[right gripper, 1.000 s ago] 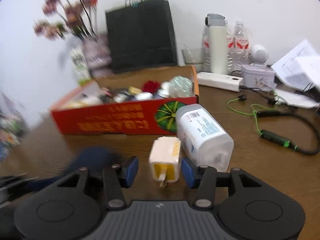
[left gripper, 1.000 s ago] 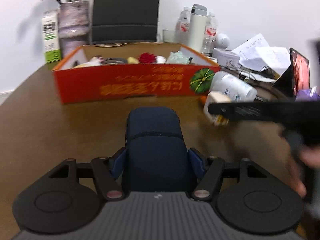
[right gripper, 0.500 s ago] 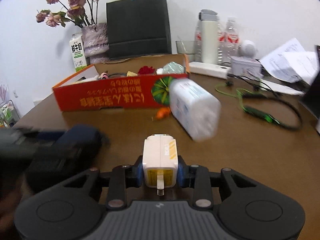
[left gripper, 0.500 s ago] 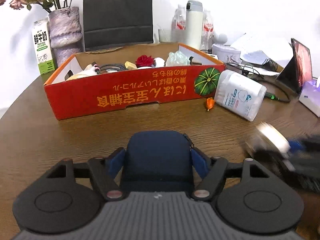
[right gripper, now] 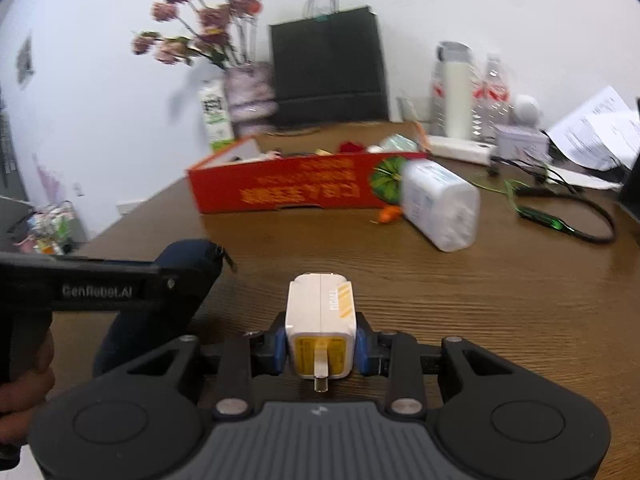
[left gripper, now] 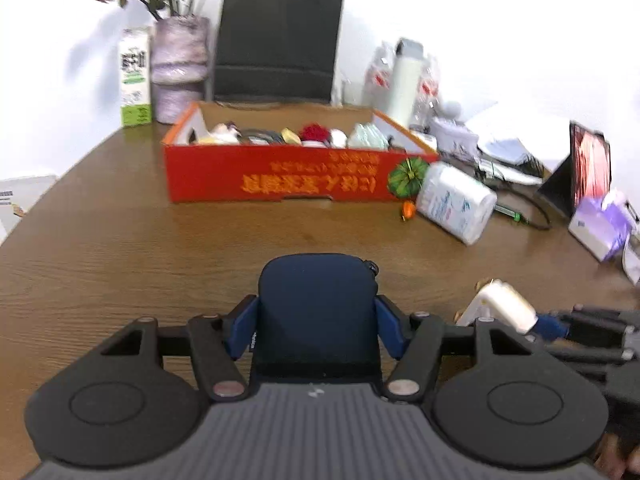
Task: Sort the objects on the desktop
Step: 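Carry charger and pouch into the cardboard box and open both tools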
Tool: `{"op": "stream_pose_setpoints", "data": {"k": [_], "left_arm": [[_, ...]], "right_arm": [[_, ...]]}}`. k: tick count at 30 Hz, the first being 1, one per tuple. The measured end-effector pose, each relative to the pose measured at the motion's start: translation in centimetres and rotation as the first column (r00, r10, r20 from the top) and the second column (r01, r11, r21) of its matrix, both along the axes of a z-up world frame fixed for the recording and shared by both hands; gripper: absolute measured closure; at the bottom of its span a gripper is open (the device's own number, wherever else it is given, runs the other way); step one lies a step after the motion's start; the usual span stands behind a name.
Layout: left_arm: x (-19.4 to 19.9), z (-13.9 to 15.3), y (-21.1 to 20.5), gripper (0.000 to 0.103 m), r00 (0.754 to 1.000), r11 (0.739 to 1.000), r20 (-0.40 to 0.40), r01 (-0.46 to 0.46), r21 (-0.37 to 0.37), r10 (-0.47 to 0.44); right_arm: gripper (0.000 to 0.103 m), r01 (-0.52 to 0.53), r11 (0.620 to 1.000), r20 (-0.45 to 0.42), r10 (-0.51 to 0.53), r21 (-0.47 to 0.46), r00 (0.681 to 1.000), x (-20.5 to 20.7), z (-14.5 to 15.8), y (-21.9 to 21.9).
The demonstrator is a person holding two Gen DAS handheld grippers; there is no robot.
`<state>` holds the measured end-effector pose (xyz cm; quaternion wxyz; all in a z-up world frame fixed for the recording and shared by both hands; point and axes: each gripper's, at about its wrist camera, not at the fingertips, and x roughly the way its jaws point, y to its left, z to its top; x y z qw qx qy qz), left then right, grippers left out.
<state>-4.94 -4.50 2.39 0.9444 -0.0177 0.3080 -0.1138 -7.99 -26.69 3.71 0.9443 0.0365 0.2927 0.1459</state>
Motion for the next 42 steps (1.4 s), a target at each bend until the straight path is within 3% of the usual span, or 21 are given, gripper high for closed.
{"op": "stream_pose_setpoints", "data": {"k": [5,9,15,17,20,22,26,28,30,32,35,38,42], "left_arm": [[0.3,2.0,0.9,0.041,0.999,1.000,0.050,-0.015,-0.027,0.016],[2.7,4.3,1.5,0.043,0.995,0.998,0.097,0.020,-0.055,-0.015],[8.6,8.9,0.5,0.043,0.973,0.999,0.225,0.045,-0.005,-0.043],[11.7,10.1,0.3,0.043,0.974,0.999,0.224,0.045,-0.003,-0.043],[17.7,11.6,0.2,0.043,0.988,0.999,0.151,0.046,-0.028,-0.042],[21.4,12.0,0.4,0.043,0.995,0.998,0.089,0.040,-0.058,-0.034],[28.4,10.4,-0.2,0.043,1.000,1.000,-0.030,0.007,-0.016,-0.007],[31.6,8.6,-0.6,0.044,0.995,1.000,-0.104,0.005,0.027,-0.002],[34.1,6.4,-0.4,0.044,0.982,1.000,-0.186,-0.008,0.022,0.012],[35.6,5.2,-0.1,0.043,0.976,0.999,-0.214,-0.030,0.023,0.034],[36.6,4.4,-0.4,0.039,0.965,0.998,-0.261,0.030,0.053,-0.015],[36.4,4.6,-0.4,0.030,0.976,0.993,-0.218,0.034,0.109,-0.009],[36.3,5.5,0.6,0.021,0.976,0.995,-0.217,0.005,0.096,0.016]], "right_arm": [[0.073,-0.013,1.000,0.001,0.013,0.001,1.000,-0.6,0.7,0.7],[0.073,0.014,1.000,-0.017,-0.014,0.019,1.000,0.7,1.4,0.1],[0.073,-0.003,0.997,0.082,-0.003,0.072,0.997,4.8,4.5,-0.9],[0.073,-0.021,0.997,0.125,0.012,0.074,0.992,7.8,6.2,-0.8],[0.073,-0.035,0.997,0.156,0.023,0.074,0.987,13.5,8.5,-0.5],[0.073,-0.049,0.996,0.126,0.039,0.078,0.991,18.0,9.4,0.1],[0.073,-0.050,0.996,-0.034,0.053,0.076,0.998,27.3,8.8,1.8],[0.073,-0.054,0.994,-0.143,0.067,0.095,0.987,31.1,7.2,2.6],[0.073,-0.048,0.992,-0.217,0.072,0.113,0.973,33.7,5.6,3.3],[0.072,-0.020,0.988,-0.280,0.064,0.156,0.958,35.6,3.7,3.6],[0.065,-0.027,0.992,-0.339,0.067,0.121,0.938,36.7,1.8,5.1],[0.037,-0.061,0.990,-0.295,0.096,0.124,0.951,35.5,2.0,5.9],[0.031,-0.053,0.992,-0.225,0.078,0.114,0.971,34.9,4.3,4.9]]}}
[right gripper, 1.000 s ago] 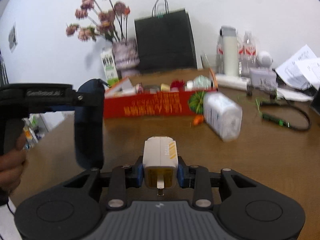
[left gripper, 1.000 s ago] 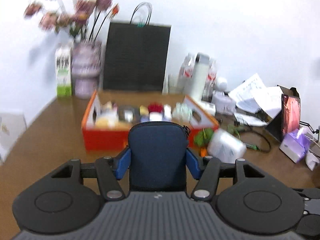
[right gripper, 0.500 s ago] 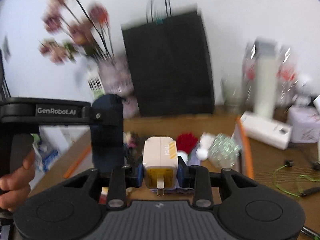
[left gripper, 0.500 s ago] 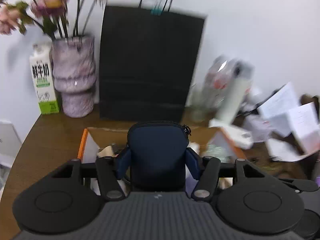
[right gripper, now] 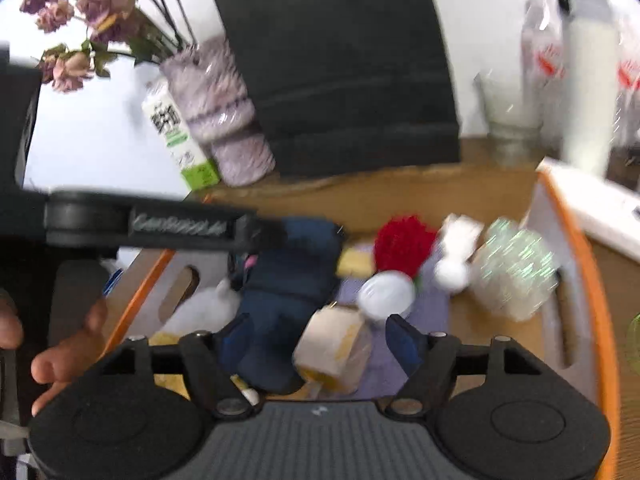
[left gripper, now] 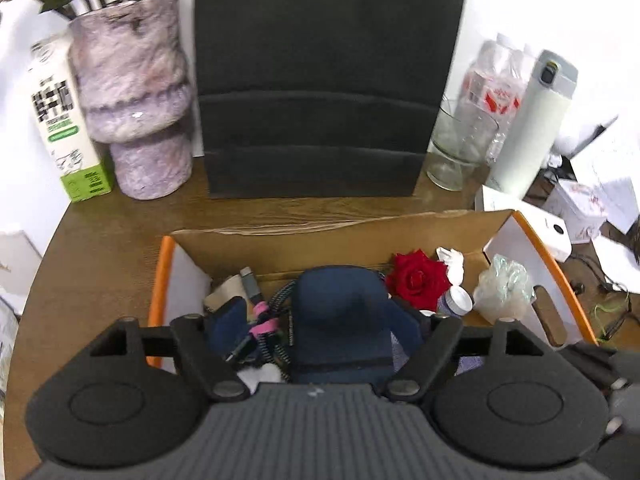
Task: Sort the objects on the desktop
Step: 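Carry charger and pouch into the cardboard box and open both tools, then withdraw both tools from the box back over the table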
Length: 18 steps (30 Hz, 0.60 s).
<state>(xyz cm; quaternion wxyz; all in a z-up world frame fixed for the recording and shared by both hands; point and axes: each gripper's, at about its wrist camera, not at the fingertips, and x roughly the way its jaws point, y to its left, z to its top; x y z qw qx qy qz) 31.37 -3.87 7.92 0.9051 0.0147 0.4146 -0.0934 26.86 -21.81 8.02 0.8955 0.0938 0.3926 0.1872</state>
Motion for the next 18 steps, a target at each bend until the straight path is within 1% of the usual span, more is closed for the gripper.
{"op": "stream_pose_setpoints", "data": {"k": [1,3,5,8,10,13,16,17,18], "left_arm": [[-0.1,0.3,0.4,0.019,1.000,1.000,0.001,-0.014,0.004,0.014],[-0.7,1.0,0.8,0.000,0.997,0.998,0.034,-0.067,0.010,0.067],[-2.0,1.5,1.0,0.000,0.992,0.994,0.069,-0.110,0.017,0.109],[-4.2,2.0,1.1,0.000,0.995,0.997,0.071,-0.067,0.040,0.064],[-6.9,2.1,1.1,0.000,0.992,0.997,0.109,-0.069,0.041,0.064],[-11.0,1.7,1.0,0.000,0.987,0.998,0.153,-0.047,0.051,0.039],[-15.5,0.8,1.0,0.000,0.977,0.997,0.205,-0.072,0.020,0.067],[-17.0,0.3,1.0,0.000,0.972,0.997,0.226,-0.072,0.001,0.070],[-18.4,-0.5,0.9,0.000,0.969,0.997,0.237,-0.073,-0.002,0.072]], "right_arm": [[0.030,0.025,1.000,0.010,-0.025,-0.009,1.000,-0.1,0.6,-0.5],[0.023,0.085,0.996,0.028,-0.085,-0.030,0.996,-0.3,1.8,-1.6],[0.021,0.120,0.992,0.035,-0.119,-0.041,0.992,-0.6,2.6,-2.7],[0.021,0.136,0.988,0.049,-0.133,-0.069,0.990,-1.9,3.2,-3.8],[0.020,0.144,0.987,0.070,-0.139,-0.076,0.988,-3.5,3.6,-4.2],[0.019,0.141,0.986,0.112,-0.131,-0.091,0.985,-6.2,3.6,-4.4],[0.019,0.127,0.985,0.168,-0.107,-0.116,0.980,-9.8,3.3,-4.0],[0.019,0.119,0.986,0.194,-0.095,-0.116,0.976,-11.2,3.2,-3.9],[0.019,0.112,0.987,0.215,-0.086,-0.112,0.973,-12.6,3.0,-3.9]]}}
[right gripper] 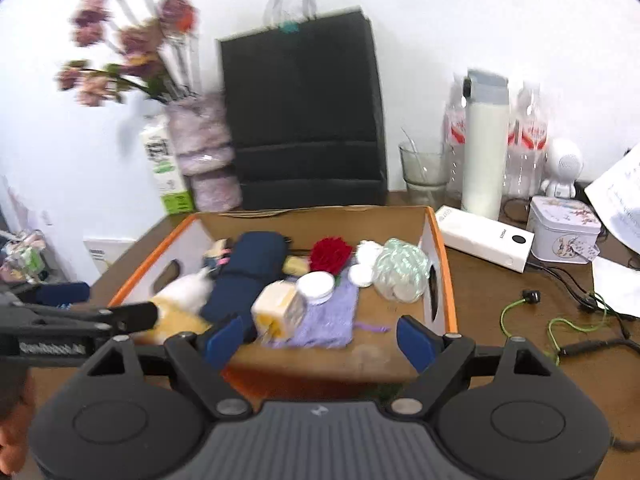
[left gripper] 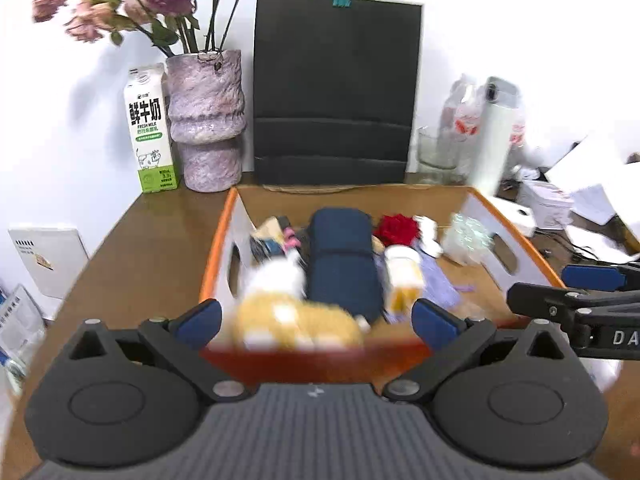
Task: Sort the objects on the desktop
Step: 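Withdraw both tools from the box back over the table, then grasp white plastic bottle with right tool while left tool grasps small orange carrot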
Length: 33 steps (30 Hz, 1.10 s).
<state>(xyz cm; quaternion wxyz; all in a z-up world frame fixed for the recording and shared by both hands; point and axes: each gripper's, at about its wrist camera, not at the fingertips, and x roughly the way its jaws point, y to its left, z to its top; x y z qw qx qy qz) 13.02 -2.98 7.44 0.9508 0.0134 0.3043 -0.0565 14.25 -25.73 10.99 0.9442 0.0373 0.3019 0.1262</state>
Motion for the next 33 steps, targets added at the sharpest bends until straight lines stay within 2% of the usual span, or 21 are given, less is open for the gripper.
{"op": "stream_pose_setpoints", "data": {"k": [3,8,10,14,17,19,22,24,29,31,33], "left_arm": [[-3.5,-2.0,-0.5,0.000,0.999,0.998,0.004,-0.032,0.045,0.032],[-8.7,-3.8,-0.9,0.000,1.000,0.998,0.020,0.005,0.058,-0.006],[-10.4,-4.0,-0.9,0.000,0.999,0.999,0.035,-0.002,0.047,0.000],[-13.5,-4.9,-0.3,0.000,1.000,0.999,0.012,-0.020,-0.029,0.020],[-15.7,-5.8,-0.4,0.000,1.000,0.999,-0.008,-0.013,-0.033,0.013],[-16.9,-6.5,-0.7,0.000,1.000,0.999,-0.013,0.025,-0.034,-0.025],[-17.4,-7.2,-1.4,0.000,0.997,0.998,-0.036,0.064,-0.027,-0.065],[-17.1,-7.4,-1.8,0.000,0.996,0.996,-0.045,0.078,-0.033,-0.080],[-15.4,-7.5,-3.6,0.000,0.989,0.989,-0.037,0.142,-0.043,-0.144],[-13.5,-7.8,-4.8,0.004,0.980,0.980,-0.034,0.196,-0.044,-0.197],[-11.4,-7.8,-6.1,0.015,0.970,0.970,-0.029,0.239,-0.049,-0.240]], "right_arm": [[0.019,-0.036,0.999,0.030,0.036,-0.011,0.999,-4.3,-0.8,0.2],[0.018,-0.097,0.995,0.060,0.099,-0.031,0.993,-10.9,-2.5,0.3],[0.018,-0.078,0.997,0.049,0.079,-0.020,0.996,-12.8,-3.4,0.0],[0.018,-0.046,0.999,0.010,0.046,-0.017,0.999,-16.0,-5.2,-0.4],[0.016,-0.036,0.999,0.022,0.037,-0.031,0.999,-18.4,-6.0,-0.6],[0.015,-0.020,1.000,0.017,0.021,-0.022,1.000,-19.5,-6.5,-0.9],[0.015,0.002,1.000,-0.004,-0.002,0.025,1.000,-20.2,-7.3,-1.5],[0.015,0.009,0.999,0.026,-0.010,0.035,1.000,-20.6,-7.2,-1.8],[0.015,0.113,0.993,0.148,-0.105,-0.046,0.983,-18.5,-5.5,-3.8],[0.015,0.143,0.987,0.157,-0.131,-0.070,0.979,-16.1,-5.3,-4.9],[0.016,0.155,0.983,0.159,-0.138,-0.098,0.978,-13.7,-5.2,-5.7]]}}
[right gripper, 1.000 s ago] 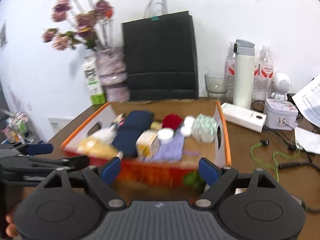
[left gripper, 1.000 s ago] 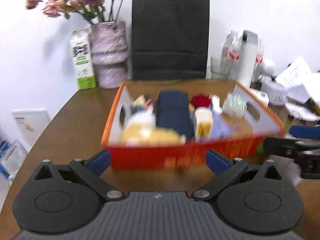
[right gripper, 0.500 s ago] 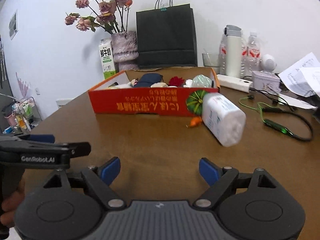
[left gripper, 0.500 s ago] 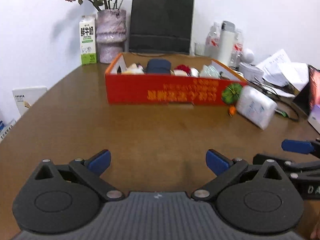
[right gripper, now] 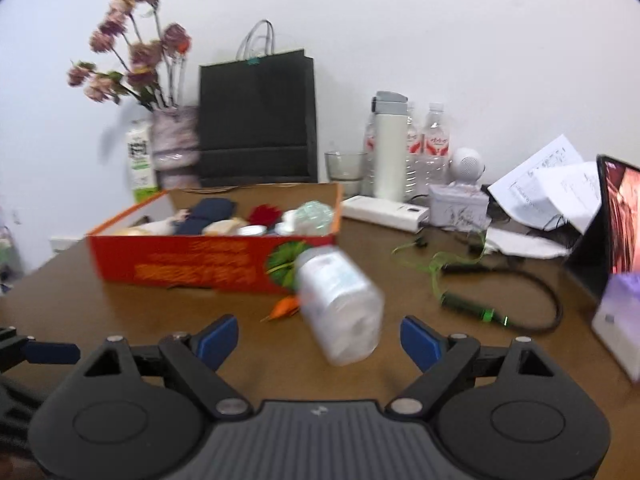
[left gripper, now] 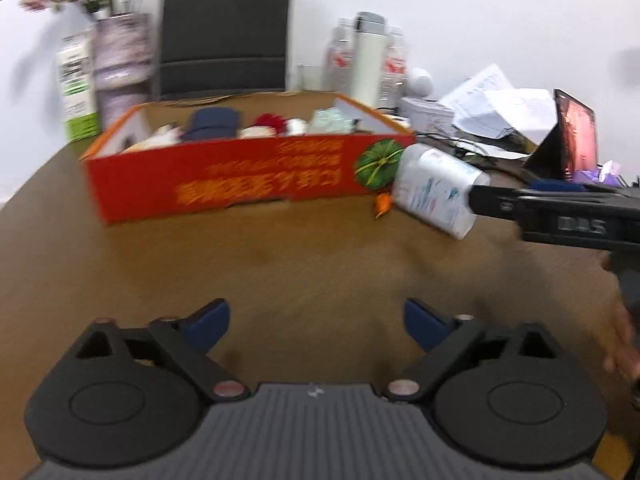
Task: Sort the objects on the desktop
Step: 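Grasp white plastic bottle with right tool while left tool grasps small orange carrot, then carry bottle and carrot into the cardboard box and open both tools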
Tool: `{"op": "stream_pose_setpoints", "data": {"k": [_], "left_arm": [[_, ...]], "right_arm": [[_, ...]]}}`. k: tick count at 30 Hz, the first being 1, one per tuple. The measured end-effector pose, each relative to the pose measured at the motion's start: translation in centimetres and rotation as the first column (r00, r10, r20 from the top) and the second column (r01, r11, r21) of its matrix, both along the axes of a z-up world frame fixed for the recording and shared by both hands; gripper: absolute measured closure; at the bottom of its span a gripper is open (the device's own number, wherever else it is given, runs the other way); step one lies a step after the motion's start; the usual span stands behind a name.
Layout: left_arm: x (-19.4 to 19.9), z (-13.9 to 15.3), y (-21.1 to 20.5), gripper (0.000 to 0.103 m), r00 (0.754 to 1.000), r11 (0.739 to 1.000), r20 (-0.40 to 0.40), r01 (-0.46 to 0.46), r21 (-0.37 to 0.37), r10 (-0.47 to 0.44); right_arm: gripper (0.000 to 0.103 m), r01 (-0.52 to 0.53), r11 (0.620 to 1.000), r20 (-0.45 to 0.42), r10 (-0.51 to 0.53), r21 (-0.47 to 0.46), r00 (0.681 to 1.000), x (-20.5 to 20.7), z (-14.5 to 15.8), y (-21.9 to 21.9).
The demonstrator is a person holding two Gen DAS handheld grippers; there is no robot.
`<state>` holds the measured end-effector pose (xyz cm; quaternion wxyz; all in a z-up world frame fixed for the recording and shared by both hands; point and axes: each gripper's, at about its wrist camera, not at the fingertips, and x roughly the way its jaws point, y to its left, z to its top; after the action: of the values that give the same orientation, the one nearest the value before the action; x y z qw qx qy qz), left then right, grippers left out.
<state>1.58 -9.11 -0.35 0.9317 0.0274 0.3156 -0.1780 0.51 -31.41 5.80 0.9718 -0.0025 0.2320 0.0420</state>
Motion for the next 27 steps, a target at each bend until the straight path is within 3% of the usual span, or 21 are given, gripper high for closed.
{"op": "stream_pose_setpoints", "data": {"k": [3,5,7,8,9,13,16,18,19,22,24,27], "left_arm": [[3.2,0.1,-2.0,0.018,0.997,0.996,0.007,0.081,-0.041,-0.081],[5.4,0.1,-3.8,0.022,0.996,0.996,-0.002,0.092,-0.007,-0.092],[7.1,-0.2,-5.3,0.027,0.996,0.995,-0.021,0.092,0.033,-0.091],[7.8,-0.2,-5.7,0.031,0.995,0.994,-0.020,0.101,0.030,-0.101],[8.4,-0.3,-6.1,0.035,0.993,0.993,-0.017,0.114,0.018,-0.113],[10.3,-1.0,-8.1,0.044,0.989,0.988,-0.034,0.146,0.047,-0.145],[11.3,-1.5,-9.2,0.060,0.985,0.984,-0.045,0.166,0.061,-0.164],[11.8,-1.5,-9.5,0.084,0.989,0.988,-0.044,0.143,0.062,-0.141],[12.0,-1.5,-9.5,0.088,0.990,0.989,-0.053,0.134,0.059,-0.131],[11.3,-1.2,-8.9,0.088,0.991,0.990,-0.061,0.124,0.070,-0.119],[9.9,-1.2,-7.5,0.088,0.996,0.992,-0.046,0.075,0.099,-0.071],[7.0,-0.8,-4.4,0.089,0.999,0.997,-0.050,0.008,0.077,-0.004]], "right_arm": [[0.016,-0.005,0.999,0.002,0.006,-0.039,1.000,3.6,-0.4,-0.3],[0.019,-0.029,0.999,-0.062,0.027,-0.022,0.998,6.3,-1.0,-0.5],[0.039,-0.036,0.999,-0.106,0.038,0.017,0.994,8.0,-1.5,-0.8],[0.057,-0.044,0.998,-0.128,0.049,0.042,0.991,8.5,-1.7,-1.0],[0.063,-0.051,0.997,-0.145,0.060,0.064,0.988,8.8,-1.9,-1.3],[0.063,-0.017,0.991,-0.148,0.036,0.131,0.988,8.4,-2.3,-3.1],[0.064,-0.003,0.989,-0.150,0.026,0.147,0.988,7.8,-2.4,-4.3],[0.064,-0.002,0.988,-0.152,0.026,0.157,0.988,7.2,-2.3,-4.7],[0.064,-0.004,0.988,-0.152,0.028,0.157,0.988,6.9,-2.3,-4.7],[0.064,-0.009,0.988,-0.149,0.033,0.157,0.988,5.9,-2.3,-4.5],[0.064,-0.009,0.985,-0.148,0.035,0.175,0.988,4.8,-2.3,-4.2],[0.064,-0.013,0.985,-0.142,0.038,0.175,0.989,3.0,-2.3,-3.1]]}}
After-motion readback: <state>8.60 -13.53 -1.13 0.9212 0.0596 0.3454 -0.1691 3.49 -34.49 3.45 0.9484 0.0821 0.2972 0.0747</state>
